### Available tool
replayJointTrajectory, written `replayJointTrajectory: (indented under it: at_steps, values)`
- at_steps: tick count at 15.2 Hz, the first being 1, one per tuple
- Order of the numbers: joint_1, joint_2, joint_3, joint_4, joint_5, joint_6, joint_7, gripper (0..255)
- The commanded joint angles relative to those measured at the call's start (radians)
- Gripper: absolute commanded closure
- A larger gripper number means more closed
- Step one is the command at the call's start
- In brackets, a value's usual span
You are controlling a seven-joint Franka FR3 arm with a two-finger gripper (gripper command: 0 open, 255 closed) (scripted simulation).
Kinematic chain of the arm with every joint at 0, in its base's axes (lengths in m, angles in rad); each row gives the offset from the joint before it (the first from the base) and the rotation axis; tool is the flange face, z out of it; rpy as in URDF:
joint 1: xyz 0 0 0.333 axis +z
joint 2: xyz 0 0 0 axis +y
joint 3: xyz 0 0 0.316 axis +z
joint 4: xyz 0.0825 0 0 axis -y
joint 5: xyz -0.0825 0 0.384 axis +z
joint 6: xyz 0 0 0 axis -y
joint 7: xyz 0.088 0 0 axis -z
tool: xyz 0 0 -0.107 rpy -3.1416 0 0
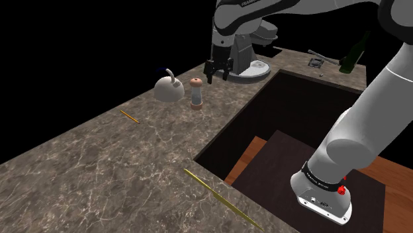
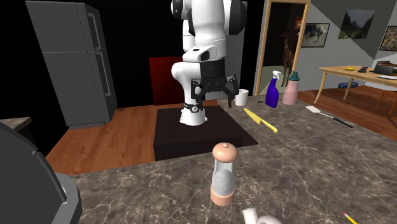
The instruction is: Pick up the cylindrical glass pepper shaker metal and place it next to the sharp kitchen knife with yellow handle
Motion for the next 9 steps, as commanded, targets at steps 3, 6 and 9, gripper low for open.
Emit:
replayJointTrajectory:
  at_steps: [3,6,9]
  values:
    - [-0.004,0.142,-0.004,0.131,0.021,0.041,-0.004,0]
    - [-0.009,0.248,-0.007,0.244,0.036,0.056,-0.007,0]
    - [-0.015,0.357,-0.008,0.371,0.051,0.060,-0.008,0]
